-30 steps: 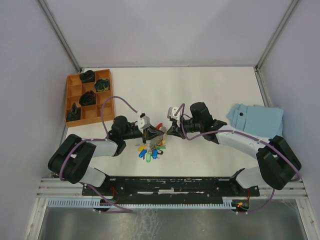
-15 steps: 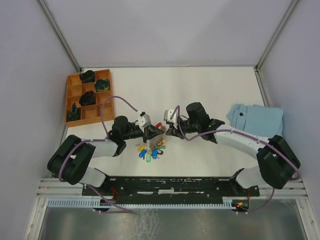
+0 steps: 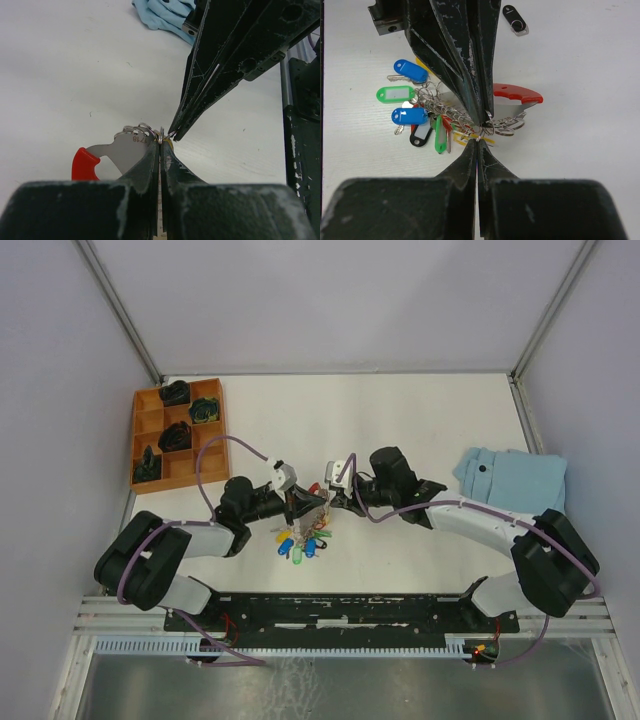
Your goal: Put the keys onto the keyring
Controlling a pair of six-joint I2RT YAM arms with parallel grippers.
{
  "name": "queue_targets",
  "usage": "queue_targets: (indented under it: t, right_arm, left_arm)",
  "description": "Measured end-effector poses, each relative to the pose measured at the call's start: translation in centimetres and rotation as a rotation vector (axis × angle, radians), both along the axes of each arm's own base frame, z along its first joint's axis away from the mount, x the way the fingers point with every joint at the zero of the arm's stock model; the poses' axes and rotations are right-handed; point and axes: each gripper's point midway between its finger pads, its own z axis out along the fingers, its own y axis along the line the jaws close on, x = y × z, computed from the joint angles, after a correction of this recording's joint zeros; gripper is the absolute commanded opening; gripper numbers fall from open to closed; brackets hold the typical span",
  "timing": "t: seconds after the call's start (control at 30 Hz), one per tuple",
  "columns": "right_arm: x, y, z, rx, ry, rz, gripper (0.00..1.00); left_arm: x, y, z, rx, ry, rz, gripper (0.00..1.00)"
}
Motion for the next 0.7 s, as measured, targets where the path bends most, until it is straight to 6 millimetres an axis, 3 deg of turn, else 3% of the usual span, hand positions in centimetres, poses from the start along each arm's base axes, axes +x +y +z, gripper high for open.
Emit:
queue_targets:
  t: [0.1,0.43,0.7]
  right_arm:
    - [0.0,0.1,-0.1,0.003,-0.005,-0.005,0.09]
    - [0.2,0.0,-0.3,0.022,0.009,-0.04,0.15]
    - [0.2,0.3,0.7,0.056,0.008,-0.053,0.21]
  left_arm:
    - [-0.1,0.1,0.1,-0.008,0.002,0.004,0.03]
    - [0.0,0.0,0.6,-0.021,-0.021,0.006,0.03]
    - [0.0,0.0,0.9,-0.03,-0.038,-0.001,0.03]
